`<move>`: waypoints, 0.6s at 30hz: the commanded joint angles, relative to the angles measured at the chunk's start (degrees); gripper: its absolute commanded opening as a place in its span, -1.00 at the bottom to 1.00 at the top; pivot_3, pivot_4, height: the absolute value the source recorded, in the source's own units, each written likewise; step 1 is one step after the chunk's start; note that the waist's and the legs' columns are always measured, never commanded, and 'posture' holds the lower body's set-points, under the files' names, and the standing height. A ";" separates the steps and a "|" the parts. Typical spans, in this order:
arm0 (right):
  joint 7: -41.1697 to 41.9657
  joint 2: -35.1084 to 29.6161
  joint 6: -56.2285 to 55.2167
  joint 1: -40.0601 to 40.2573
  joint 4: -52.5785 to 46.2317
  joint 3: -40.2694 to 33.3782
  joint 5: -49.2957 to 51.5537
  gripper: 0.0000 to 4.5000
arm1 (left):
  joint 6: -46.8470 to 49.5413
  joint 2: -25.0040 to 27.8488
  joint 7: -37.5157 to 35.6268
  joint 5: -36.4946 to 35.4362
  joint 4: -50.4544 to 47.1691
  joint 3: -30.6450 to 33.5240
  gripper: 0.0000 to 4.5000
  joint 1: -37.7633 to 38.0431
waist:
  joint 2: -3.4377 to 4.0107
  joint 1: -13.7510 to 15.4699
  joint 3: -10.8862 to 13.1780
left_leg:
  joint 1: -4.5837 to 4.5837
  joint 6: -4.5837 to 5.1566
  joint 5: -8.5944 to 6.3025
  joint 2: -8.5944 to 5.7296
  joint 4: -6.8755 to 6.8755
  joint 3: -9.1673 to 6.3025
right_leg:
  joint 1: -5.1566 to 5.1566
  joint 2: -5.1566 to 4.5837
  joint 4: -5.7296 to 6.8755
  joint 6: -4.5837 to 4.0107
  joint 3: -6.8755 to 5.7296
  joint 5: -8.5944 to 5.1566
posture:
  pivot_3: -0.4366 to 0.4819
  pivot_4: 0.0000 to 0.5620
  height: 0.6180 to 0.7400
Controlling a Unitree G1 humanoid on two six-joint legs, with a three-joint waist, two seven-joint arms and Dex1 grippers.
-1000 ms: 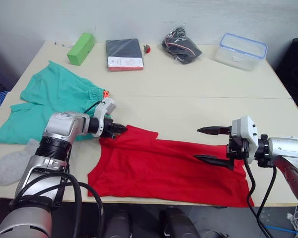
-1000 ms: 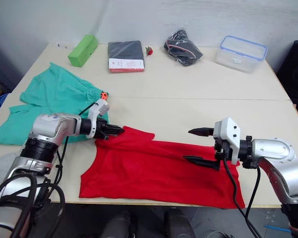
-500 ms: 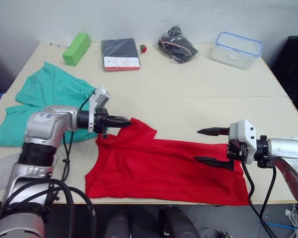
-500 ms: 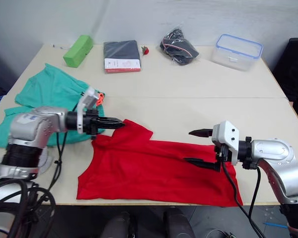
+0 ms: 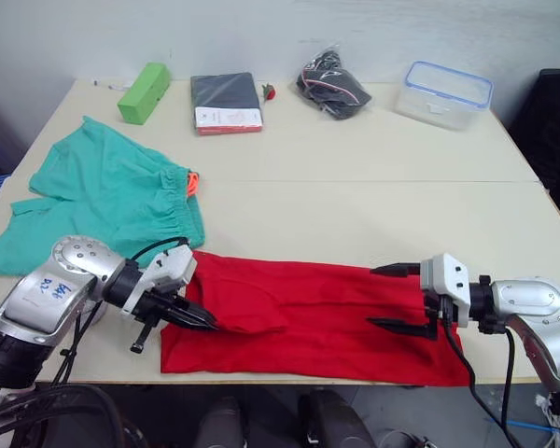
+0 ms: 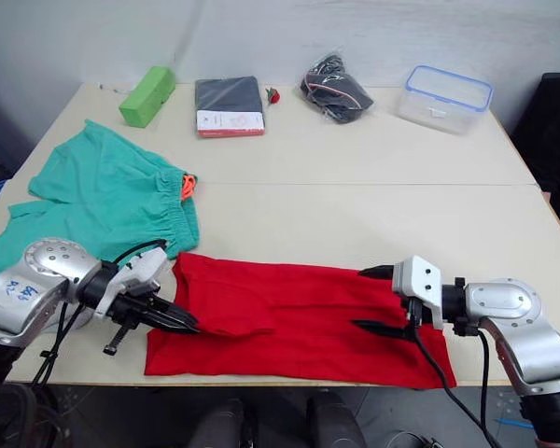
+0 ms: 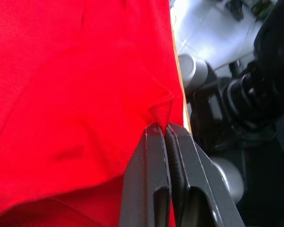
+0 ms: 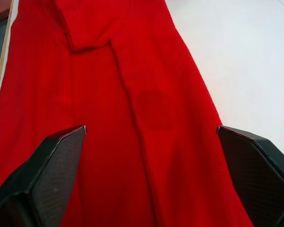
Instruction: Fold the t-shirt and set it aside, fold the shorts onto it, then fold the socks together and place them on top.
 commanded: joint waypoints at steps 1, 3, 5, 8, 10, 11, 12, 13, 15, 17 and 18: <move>0.34 -0.29 -0.52 -0.35 -0.20 -0.88 0.23 1.00 | -2.01 0.52 0.63 1.44 -0.12 0.36 -0.97 0.47 | 0.00 -0.02 0.00 | 0.00 0.00 0.00 0.00 -0.01 0.00 | 0.00 0.01 0.00 0.00 0.00 0.00 | -0.05 -0.47 1.00; 0.37 -0.20 -0.40 -0.42 -0.33 -0.88 0.26 1.00 | -2.21 0.47 0.89 1.56 0.14 0.58 -0.97 0.57 | 0.00 -0.05 0.00 | 0.01 0.00 0.00 0.01 0.00 0.00 | 0.00 0.01 0.00 0.00 0.00 0.00 | -0.05 -0.47 1.00; 0.27 -0.08 0.30 -0.81 -0.52 -0.95 0.69 1.00 | -1.10 0.82 0.57 0.60 0.33 1.15 -0.97 1.03 | 0.00 -0.17 0.00 | 0.01 0.00 0.00 0.01 -0.01 0.00 | 0.00 0.01 0.01 0.00 0.01 0.00 | -0.05 -0.47 1.00; 0.00 0.16 1.34 -1.64 -0.88 -0.78 1.15 1.00 | 1.53 2.25 -1.38 -2.71 -0.43 2.97 -0.71 2.36 | 0.00 -0.33 0.00 | 0.03 0.00 0.00 0.03 -0.04 0.00 | 0.00 0.03 0.02 0.00 0.01 0.00 | -0.05 -0.47 1.00; -0.19 0.37 2.09 -2.24 -1.39 -0.49 1.29 1.00 | 2.23 3.09 -1.80 -3.78 -1.05 3.84 -0.46 3.08 | 0.00 -0.32 0.00 | 0.03 -0.01 0.00 0.05 -0.05 0.00 | -0.02 0.05 0.02 0.00 0.02 0.00 | -0.05 -0.47 1.00; -0.24 0.49 2.43 -2.44 -1.77 -0.37 1.40 1.00 | 2.60 3.43 -1.63 -4.41 -1.42 4.64 -0.33 3.56 | 0.00 -0.26 0.00 | 0.03 -0.01 0.00 0.05 -0.05 0.00 | -0.02 0.04 0.02 0.00 0.01 0.00 | -0.05 -0.47 1.00; -0.24 0.57 2.73 -2.58 -2.07 -0.30 1.48 1.00 | 2.81 3.67 -1.43 -5.02 -1.77 5.46 -0.18 3.98 | 0.00 -0.23 0.00 | 0.03 -0.01 0.00 0.05 -0.04 0.00 | -0.02 0.03 0.02 0.00 0.01 0.00 | -0.05 -0.47 1.00; -0.26 0.63 3.24 -2.70 -2.45 -0.26 1.75 1.00 | 3.49 3.75 -1.01 -5.96 -2.17 6.60 -0.03 4.30 | 0.00 -0.22 0.00 | 0.03 -0.01 0.00 0.04 -0.05 0.00 | -0.02 0.03 0.01 0.00 0.01 0.00 | -0.05 -0.47 1.00; -0.44 0.75 4.17 -2.95 -3.17 -0.09 2.06 1.00 | 4.38 3.40 0.58 -7.37 -2.94 9.12 0.25 4.52 | 0.00 -0.20 0.00 | 0.02 0.00 -0.01 0.04 -0.06 0.00 | -0.02 0.01 0.00 0.00 0.01 0.00 | -0.05 -0.47 1.00; -0.62 1.07 5.27 -3.61 -3.84 0.47 2.33 1.00 | 5.67 1.94 4.58 -8.04 -3.31 11.47 0.53 3.00 | 0.00 -0.10 0.00 | 0.01 0.00 -0.01 0.04 -0.06 -0.01 | -0.02 0.01 0.00 0.00 0.01 0.00 | -0.05 -0.47 1.00; -0.84 1.45 5.92 -4.29 -4.02 1.00 2.40 1.00 | 6.84 0.93 6.53 -8.73 -3.31 12.25 0.66 1.56 | 0.00 -0.07 0.00 | 0.01 0.00 -0.01 0.03 -0.06 -0.01 | -0.02 0.00 0.00 0.00 0.01 0.00 | -0.05 -0.47 1.00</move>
